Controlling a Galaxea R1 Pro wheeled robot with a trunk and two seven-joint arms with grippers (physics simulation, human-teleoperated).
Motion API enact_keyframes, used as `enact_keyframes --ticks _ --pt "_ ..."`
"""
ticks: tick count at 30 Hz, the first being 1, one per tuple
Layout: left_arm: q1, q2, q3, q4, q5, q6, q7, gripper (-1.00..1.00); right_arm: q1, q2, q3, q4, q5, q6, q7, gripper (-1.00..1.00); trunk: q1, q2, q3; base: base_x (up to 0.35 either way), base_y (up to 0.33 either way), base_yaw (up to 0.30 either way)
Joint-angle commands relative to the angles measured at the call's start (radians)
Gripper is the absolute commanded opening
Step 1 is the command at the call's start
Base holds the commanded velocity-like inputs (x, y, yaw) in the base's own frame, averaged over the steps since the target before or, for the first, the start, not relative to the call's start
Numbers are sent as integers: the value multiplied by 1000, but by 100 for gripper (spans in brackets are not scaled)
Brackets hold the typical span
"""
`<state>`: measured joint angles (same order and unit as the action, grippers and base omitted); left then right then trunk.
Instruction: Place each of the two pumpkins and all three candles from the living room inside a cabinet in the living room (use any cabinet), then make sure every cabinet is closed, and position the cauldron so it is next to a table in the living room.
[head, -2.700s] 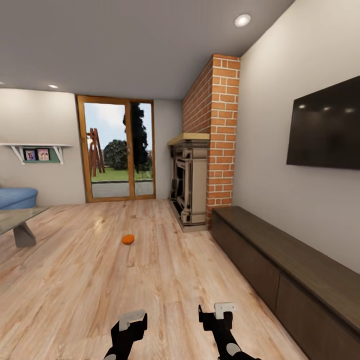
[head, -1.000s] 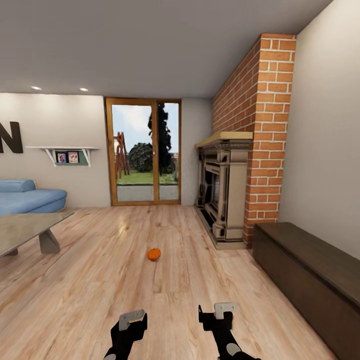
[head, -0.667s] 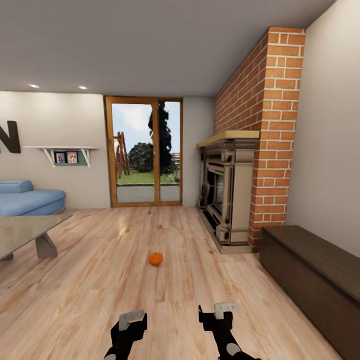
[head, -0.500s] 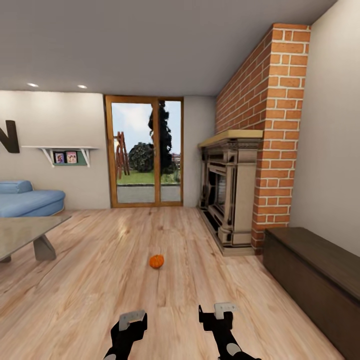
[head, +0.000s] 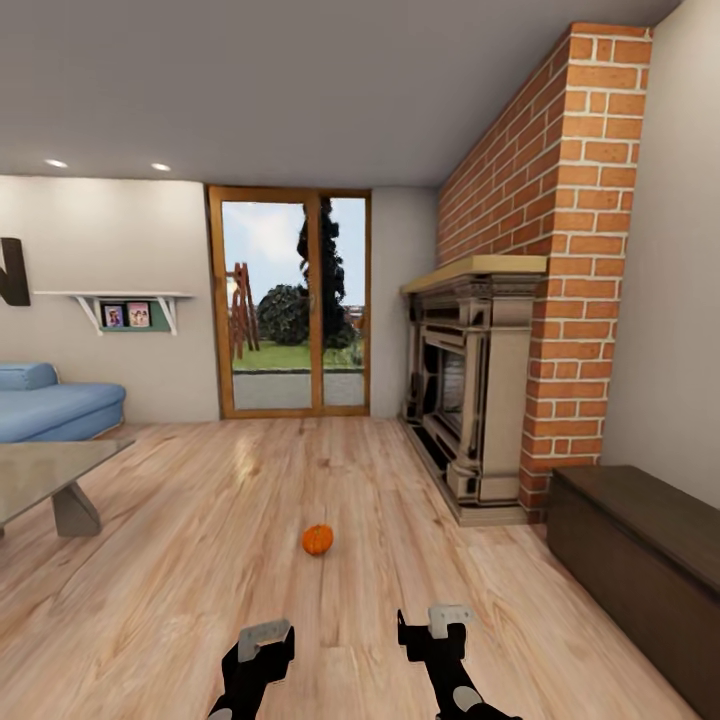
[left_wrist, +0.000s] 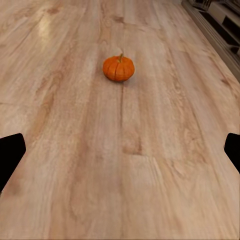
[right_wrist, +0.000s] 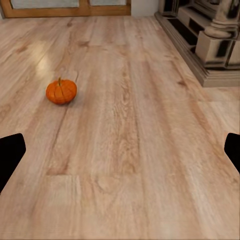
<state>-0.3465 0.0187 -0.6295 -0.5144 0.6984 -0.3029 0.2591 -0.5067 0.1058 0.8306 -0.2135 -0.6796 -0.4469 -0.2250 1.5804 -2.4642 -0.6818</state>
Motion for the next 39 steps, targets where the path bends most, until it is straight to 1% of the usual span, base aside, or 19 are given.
enact_keyframes --ticks 1,9,17,39 --pt "-1 1 -9 -1 6 -4 8 100 -1 0 8 0 -5 -3 -7 100 0 -1 -1 314 82 0" --pt "-1 1 -10 -1 6 -5 8 100 -1 -1 8 0 -5 -3 1 100 0 -1 -1 286 79 0" --pt "-1 2 -10 -1 6 -5 9 100 -1 -1 8 0 -5 -3 6 100 0 -1 -1 46 12 -32" --pt "0 3 -10 -1 5 -5 9 100 -1 0 8 0 -5 -1 6 100 0 -1 12 0 0 -263"
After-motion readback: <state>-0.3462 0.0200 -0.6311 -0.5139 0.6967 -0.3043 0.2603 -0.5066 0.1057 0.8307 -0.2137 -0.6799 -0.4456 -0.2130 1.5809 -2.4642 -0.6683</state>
